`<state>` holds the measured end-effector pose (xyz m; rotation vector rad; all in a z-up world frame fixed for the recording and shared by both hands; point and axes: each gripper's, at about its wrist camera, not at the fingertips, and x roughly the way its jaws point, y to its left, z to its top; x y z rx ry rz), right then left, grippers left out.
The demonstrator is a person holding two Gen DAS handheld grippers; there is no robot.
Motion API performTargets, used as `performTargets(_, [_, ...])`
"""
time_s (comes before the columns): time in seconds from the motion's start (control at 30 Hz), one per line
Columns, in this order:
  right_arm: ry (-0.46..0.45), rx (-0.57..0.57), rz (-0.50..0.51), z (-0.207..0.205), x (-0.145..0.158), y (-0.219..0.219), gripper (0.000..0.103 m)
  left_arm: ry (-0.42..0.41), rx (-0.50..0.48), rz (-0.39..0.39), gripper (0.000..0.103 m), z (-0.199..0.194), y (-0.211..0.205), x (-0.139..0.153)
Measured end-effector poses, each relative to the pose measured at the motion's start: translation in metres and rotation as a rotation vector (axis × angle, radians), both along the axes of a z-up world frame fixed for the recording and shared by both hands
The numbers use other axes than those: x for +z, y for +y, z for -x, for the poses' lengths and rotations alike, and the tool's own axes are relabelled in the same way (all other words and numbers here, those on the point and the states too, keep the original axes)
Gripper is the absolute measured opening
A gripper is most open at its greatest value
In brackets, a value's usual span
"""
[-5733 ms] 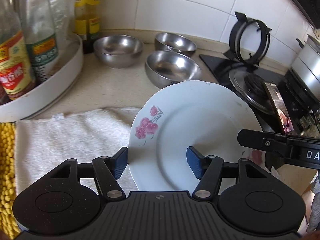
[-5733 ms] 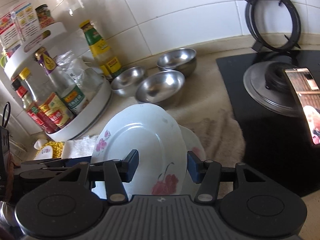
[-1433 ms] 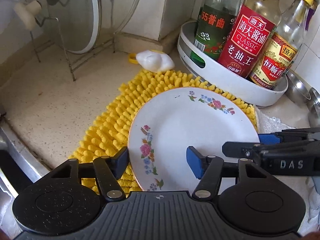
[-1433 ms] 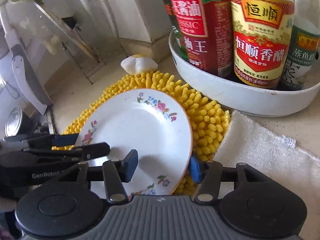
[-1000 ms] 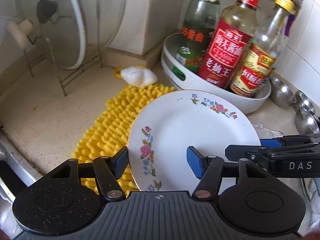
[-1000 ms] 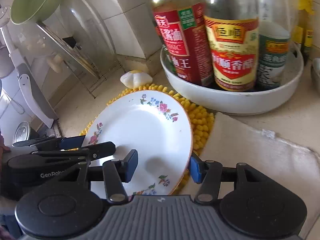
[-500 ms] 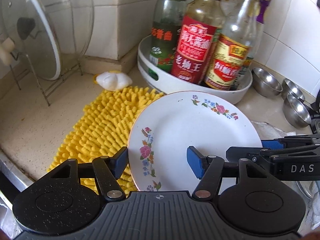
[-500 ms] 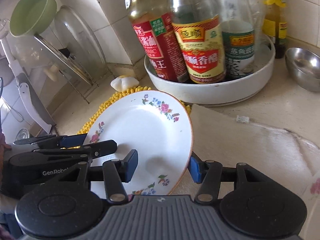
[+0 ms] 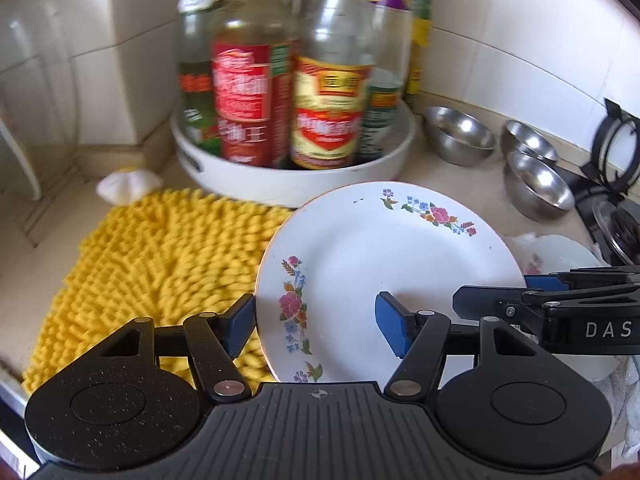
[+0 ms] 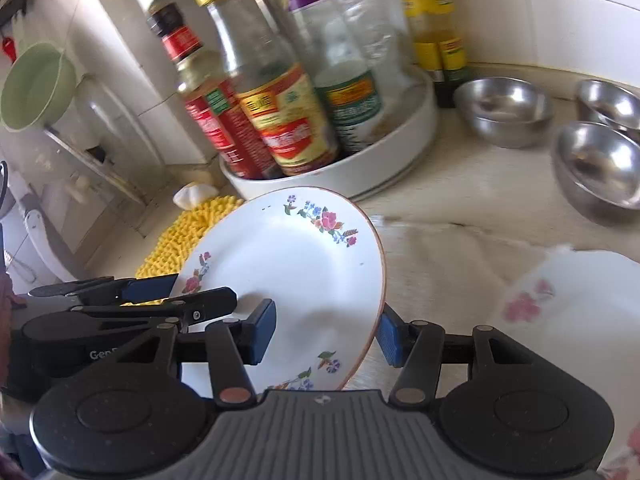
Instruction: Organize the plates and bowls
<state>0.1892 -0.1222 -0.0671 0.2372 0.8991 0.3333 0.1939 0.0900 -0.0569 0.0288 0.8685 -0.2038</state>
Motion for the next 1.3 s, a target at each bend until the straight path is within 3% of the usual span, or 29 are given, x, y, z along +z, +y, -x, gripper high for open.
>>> performTargets(1.3, [-0.090,-0.306,-0.024,0.068,0.021,-0.103,0.069,-0.059,-0.308,-0.032,0.071,0.005,-0.123,0.018])
